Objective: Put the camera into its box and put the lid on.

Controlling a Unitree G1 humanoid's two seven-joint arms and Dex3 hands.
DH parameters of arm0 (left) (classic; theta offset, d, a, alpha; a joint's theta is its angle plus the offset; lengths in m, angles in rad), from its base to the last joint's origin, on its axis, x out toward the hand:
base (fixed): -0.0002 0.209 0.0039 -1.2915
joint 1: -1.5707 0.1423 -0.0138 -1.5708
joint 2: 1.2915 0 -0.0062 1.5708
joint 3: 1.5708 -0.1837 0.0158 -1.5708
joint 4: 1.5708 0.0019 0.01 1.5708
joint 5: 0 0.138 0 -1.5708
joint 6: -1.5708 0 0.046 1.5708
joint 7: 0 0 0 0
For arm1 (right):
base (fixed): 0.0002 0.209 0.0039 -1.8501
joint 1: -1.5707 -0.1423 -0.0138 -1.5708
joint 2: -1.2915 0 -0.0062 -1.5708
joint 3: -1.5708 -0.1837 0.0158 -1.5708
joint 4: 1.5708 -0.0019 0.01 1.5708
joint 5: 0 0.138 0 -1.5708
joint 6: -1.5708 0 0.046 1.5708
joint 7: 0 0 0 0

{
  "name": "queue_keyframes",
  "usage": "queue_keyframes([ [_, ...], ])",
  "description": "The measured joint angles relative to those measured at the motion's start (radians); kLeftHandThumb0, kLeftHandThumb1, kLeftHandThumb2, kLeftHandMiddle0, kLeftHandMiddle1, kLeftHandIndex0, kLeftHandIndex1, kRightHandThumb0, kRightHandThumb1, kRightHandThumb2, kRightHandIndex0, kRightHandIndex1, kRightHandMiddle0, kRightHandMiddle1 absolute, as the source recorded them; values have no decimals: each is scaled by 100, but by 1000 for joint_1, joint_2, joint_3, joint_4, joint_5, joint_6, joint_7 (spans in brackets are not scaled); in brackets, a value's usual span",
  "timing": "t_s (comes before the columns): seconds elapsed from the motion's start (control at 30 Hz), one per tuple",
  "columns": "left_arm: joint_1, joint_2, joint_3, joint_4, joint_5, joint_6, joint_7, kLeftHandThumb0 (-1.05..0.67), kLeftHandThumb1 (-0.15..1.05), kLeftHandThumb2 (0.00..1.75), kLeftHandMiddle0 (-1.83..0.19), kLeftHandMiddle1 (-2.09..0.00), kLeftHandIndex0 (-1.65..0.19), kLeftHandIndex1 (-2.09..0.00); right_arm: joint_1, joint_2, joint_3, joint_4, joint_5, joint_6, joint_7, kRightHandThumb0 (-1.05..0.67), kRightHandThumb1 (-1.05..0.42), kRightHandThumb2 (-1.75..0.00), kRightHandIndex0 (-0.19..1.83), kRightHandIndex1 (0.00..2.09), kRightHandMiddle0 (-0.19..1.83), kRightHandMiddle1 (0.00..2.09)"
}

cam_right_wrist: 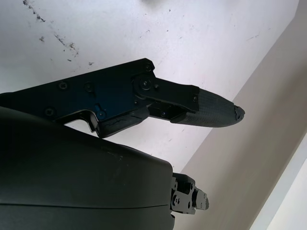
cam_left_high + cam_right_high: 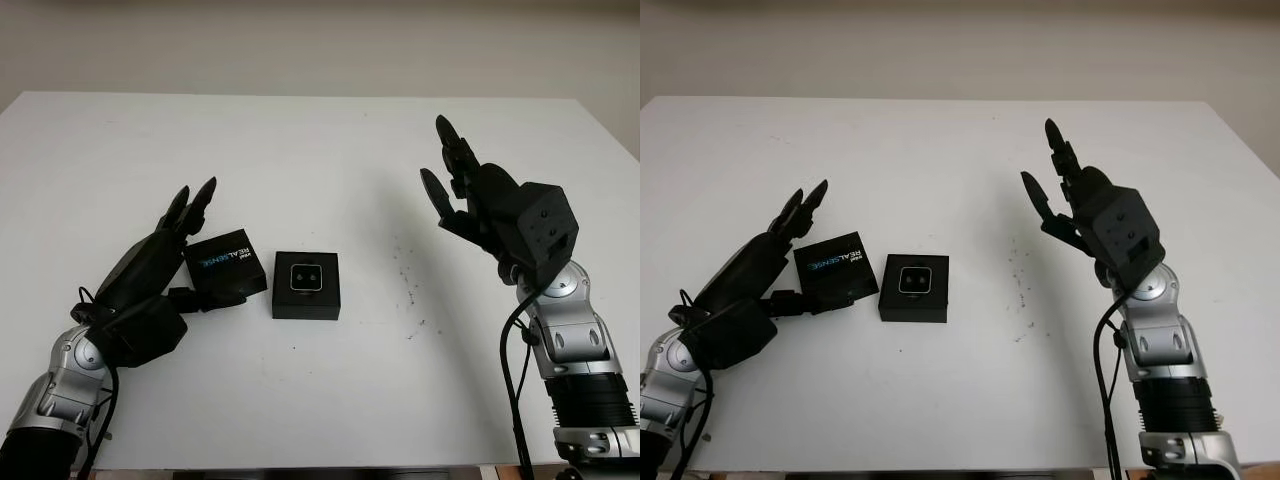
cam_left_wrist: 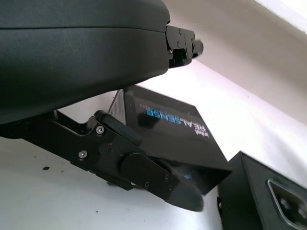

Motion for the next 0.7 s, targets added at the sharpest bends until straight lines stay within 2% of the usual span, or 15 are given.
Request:
queue_keyframes([
  [0.17, 0, 52, -20, -10, 2, -22, -75, -50, 78, 5, -22, -7, -19, -13, 1, 0, -2, -12, 2, 12, -8, -71, -105, -63, -13, 6, -13, 6],
  [0.37, 0, 82, -25, -47, -1, 0, -155, -52, 78, 5, -21, -6, -19, -11, 1, 0, -3, -24, 2, 27, -15, -72, -105, -63, -13, 6, -13, 6],
  [0.57, -5, 83, -29, -45, -5, 9, -167, -43, 78, 5, -24, -7, -22, -11, 3, 0, -3, -26, -1, 33, -16, -67, -105, -63, -13, 6, -13, 6],
  [0.7, -39, 65, -35, 13, -16, 6, -149, -35, 84, 7, -33, -9, -29, -13, 14, -1, -2, -26, -1, 30, -10, -64, -105, -63, -12, 6, -13, 5],
])
